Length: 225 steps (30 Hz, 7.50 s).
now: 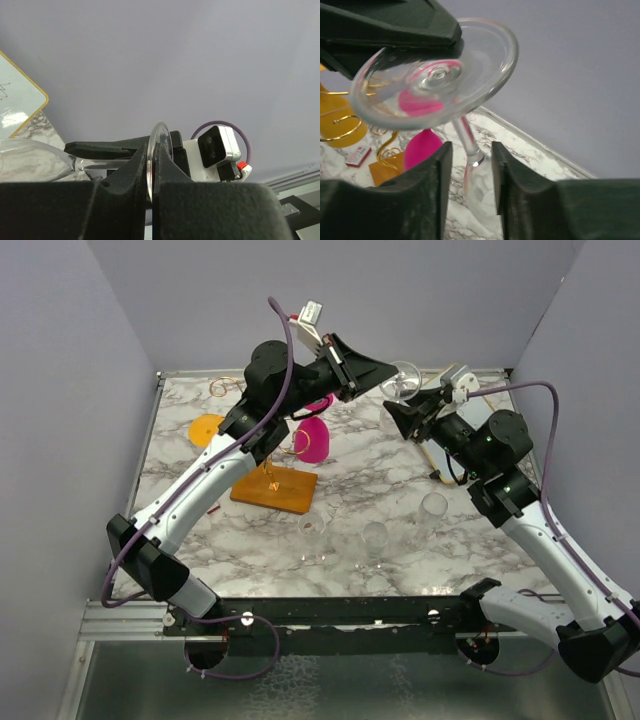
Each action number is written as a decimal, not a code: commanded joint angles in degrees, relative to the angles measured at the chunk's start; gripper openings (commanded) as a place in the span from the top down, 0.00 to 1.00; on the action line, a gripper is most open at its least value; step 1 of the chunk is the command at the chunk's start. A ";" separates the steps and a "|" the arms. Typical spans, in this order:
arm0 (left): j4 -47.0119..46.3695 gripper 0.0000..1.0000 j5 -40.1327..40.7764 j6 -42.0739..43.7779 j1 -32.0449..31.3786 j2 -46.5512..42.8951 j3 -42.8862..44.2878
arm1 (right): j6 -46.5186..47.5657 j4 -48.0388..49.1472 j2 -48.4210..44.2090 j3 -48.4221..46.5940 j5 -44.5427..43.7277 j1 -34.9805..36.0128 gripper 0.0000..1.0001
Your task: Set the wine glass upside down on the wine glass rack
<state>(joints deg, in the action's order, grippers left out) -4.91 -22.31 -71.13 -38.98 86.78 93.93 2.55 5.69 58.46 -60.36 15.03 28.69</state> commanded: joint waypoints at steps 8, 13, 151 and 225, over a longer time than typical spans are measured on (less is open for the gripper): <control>-4.28 1.00 1.76 1.43 5.78 8.87 14.92 | -5.32 -2.75 -8.14 2.57 -2.56 0.13 0.48; -1.45 1.00 3.58 3.10 9.13 11.92 19.14 | -7.55 -5.55 -10.41 2.95 -2.45 0.10 0.47; 23.25 0.78 11.92 26.14 32.40 -8.73 -6.89 | -21.23 -12.20 -12.08 3.02 -4.96 0.10 0.50; 6.40 0.32 -11.57 38.35 32.30 -25.31 -9.67 | -30.92 -68.20 1.40 -11.85 -17.95 0.14 0.99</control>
<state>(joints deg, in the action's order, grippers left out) 4.78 -30.85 -29.19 -6.61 61.23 82.17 -29.23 -68.79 62.26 -69.08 -2.24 28.69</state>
